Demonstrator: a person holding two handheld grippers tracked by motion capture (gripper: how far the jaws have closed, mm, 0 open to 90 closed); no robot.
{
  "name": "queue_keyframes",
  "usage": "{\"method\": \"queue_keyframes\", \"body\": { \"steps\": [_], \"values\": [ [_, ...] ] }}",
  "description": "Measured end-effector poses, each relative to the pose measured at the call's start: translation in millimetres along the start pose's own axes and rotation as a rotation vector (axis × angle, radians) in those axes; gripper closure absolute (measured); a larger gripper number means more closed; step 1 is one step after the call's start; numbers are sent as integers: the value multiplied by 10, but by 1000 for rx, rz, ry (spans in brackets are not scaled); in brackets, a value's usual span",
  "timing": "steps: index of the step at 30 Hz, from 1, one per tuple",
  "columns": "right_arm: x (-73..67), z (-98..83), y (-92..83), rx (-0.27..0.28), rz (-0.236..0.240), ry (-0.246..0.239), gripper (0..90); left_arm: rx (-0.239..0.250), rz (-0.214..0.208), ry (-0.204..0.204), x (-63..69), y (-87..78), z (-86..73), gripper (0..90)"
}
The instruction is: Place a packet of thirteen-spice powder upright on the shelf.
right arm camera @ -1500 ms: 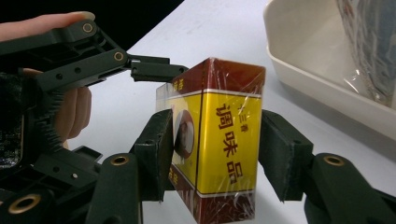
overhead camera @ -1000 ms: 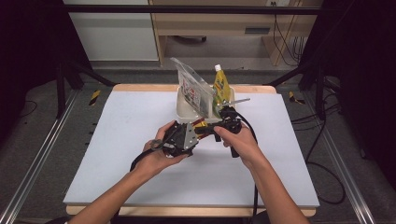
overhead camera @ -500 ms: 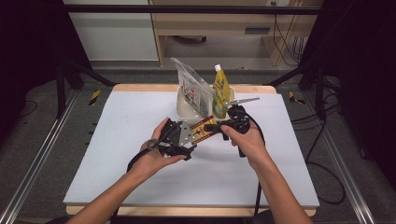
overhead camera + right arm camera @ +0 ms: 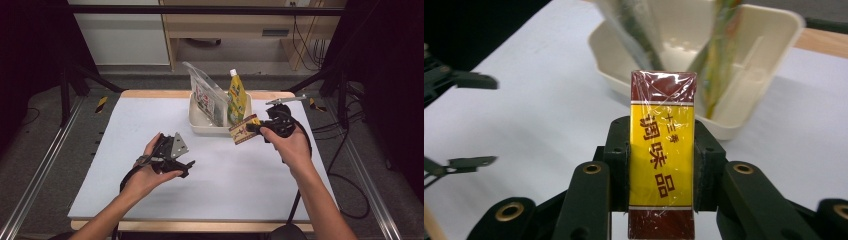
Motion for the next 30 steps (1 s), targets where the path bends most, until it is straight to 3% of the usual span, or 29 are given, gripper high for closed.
{"method": "queue_keyframes", "body": {
  "steps": [8,13,19,22,27,30],
  "values": [
    [8,202,-119,24,-129,-16,681,-19,1,-100,24,-96,-323,81],
    [-2,378,-130,44,-192,-19,681,-35,5,-139,53,-149,-560,78],
    [-23,550,-103,47,-259,8,680,-41,33,-203,29,-249,-813,78],
    [-41,607,-108,44,-282,19,681,-36,37,-224,17,-276,-875,78],
    [-51,753,-29,57,-331,25,681,-41,29,-221,22,-256,-896,78],
    [-54,872,75,57,-333,46,681,-43,23,-216,49,-236,-887,78]
  ]
}}
Point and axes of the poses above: each handheld gripper's, and its own axes: y roughly forward along the jaws, z roughly out of its top, x roughly to its right, the point moved 1 cm from there along y, roughly forward along the jaws, and after that the axes turned 14 degrees about y, right-handed, at the moved point
